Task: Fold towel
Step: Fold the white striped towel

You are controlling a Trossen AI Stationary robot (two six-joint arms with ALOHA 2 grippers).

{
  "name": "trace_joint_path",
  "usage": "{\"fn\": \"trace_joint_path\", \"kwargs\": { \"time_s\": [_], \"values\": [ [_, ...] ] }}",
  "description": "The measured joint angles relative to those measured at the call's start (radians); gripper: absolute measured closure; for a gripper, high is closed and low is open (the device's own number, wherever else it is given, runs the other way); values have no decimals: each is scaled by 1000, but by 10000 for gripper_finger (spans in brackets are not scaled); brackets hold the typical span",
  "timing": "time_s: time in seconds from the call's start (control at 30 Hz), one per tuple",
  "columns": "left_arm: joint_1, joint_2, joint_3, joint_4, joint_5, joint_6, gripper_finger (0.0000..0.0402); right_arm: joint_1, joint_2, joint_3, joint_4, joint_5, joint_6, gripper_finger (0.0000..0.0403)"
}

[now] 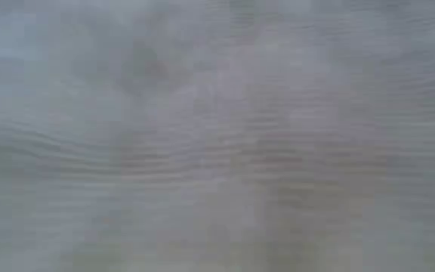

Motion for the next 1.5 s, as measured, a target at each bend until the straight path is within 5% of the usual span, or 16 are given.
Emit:
{"fn": "trace_joint_path", "kwargs": {
  "time_s": [0.27,0.53,0.73,0.9,1.03,1.27,1.5],
  "values": [
    [61,-45,0,-74,-41,30,402,-135,-53,0,-75,-90,36,403],
    [62,-58,0,-141,-43,-56,401,-155,-58,0,-230,-253,260,403],
    [45,-56,0,-252,-27,-265,402,-155,-44,0,-332,-442,529,403],
    [-6,-44,0,-367,84,-558,402,-155,7,0,-391,-675,716,403],
    [-39,-18,0,-330,289,-686,402,-154,61,0,-349,-907,760,403],
    [-93,37,0,-58,464,-520,402,-151,98,0,-138,-1201,751,403],
    [-123,43,0,26,403,-469,402,-112,87,39,-87,-1191,608,403]
  ]
}}
